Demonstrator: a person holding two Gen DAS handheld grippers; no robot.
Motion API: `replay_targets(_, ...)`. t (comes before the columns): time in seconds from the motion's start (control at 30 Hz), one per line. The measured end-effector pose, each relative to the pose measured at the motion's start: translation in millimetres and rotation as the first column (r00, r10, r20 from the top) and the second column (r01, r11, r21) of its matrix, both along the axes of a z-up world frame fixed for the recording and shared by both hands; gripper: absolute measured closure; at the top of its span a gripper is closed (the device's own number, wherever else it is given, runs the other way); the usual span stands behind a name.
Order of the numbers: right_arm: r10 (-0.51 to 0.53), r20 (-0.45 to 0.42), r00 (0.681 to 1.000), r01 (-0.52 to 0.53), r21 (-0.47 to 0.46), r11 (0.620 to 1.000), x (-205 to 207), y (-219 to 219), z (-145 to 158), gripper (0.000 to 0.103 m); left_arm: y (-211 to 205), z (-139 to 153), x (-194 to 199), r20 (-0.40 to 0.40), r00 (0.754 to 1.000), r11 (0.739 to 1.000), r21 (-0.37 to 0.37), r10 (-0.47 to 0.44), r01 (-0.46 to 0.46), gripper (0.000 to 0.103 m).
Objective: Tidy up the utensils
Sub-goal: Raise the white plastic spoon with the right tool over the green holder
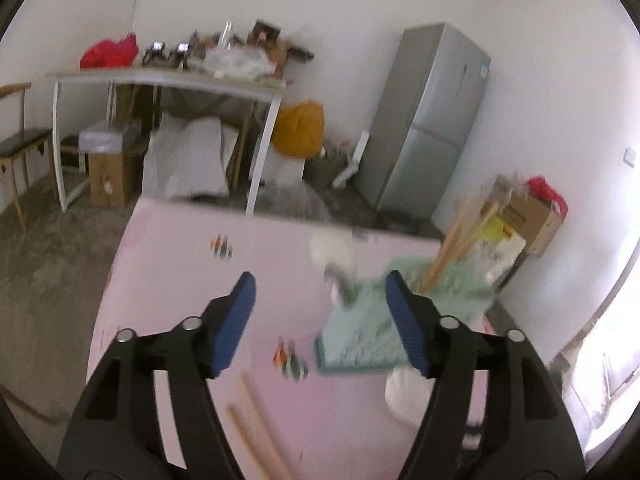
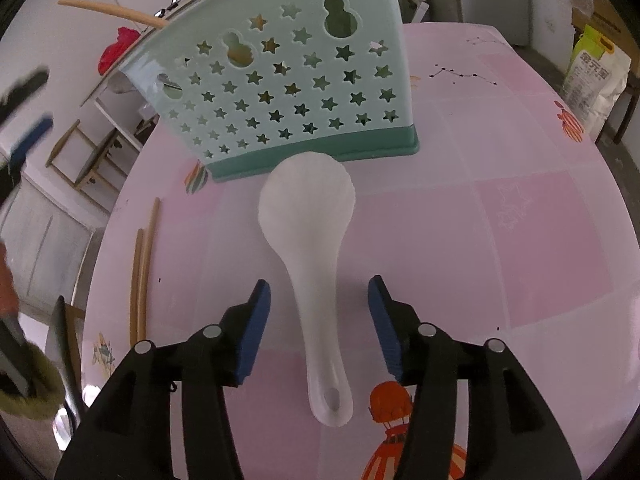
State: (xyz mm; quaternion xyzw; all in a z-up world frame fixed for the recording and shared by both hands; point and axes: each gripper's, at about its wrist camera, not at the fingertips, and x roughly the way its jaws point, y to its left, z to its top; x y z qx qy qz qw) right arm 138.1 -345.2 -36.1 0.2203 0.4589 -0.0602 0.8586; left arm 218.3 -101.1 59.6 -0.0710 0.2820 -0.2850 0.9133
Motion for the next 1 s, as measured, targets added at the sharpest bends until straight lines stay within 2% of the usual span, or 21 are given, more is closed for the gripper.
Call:
replay_targets(0.23, -0.014, 0.043, 0.999, 0.009, 0.104, 0.995, -3.3, -23.2, 7.5, 0.053, 23.3, -48.7, -32.7, -0.125, 0.992, 0.996, 0.084, -0.009, 0.019, 0.028)
replay_targets(0.37, -0.017, 0.063, 0.998, 0.010, 0.108, 0.994, 7.9, -35.3, 10.6, 0.053, 34.0, -68.4, -45.2, -0.180, 0.984, 0.994, 0.106, 0.004, 0.016, 0.027)
replay_targets(0.5, -0.008, 0.042, 0.999, 0.003, 0.122, 0.993, 25.4, -42.5, 2.5, 0.054, 41.8, -84.4, -56.2, -0.222, 0.975, 0.992, 0.126, 0.022, 0.007, 0.027)
replay_targets(0.83, 0.077, 0.021, 0.997, -0.076, -0.058, 0.995, 60.6, -17.6, -2.2, 0.070, 41.1, -98.8, -63.8, -0.247, 0.969, 0.987, 0.161, 0.027, 0.013, 0.026)
replay_targets(0.9, 0.097, 0.009, 0.995, -0.096, -0.092, 0.991, 63.5, -11.4, -1.7, 0.082, 41.0, -100.5, -63.7, -0.247, 0.969, 0.987, 0.162, 0.028, 0.013, 0.026)
replay_targets(1.0, 0.113, 0.001, 0.994, -0.112, -0.116, 0.987, 65.6, -3.8, -1.5, 0.088, 40.1, -103.4, -63.9, -0.250, 0.968, 0.985, 0.169, 0.030, 0.013, 0.026)
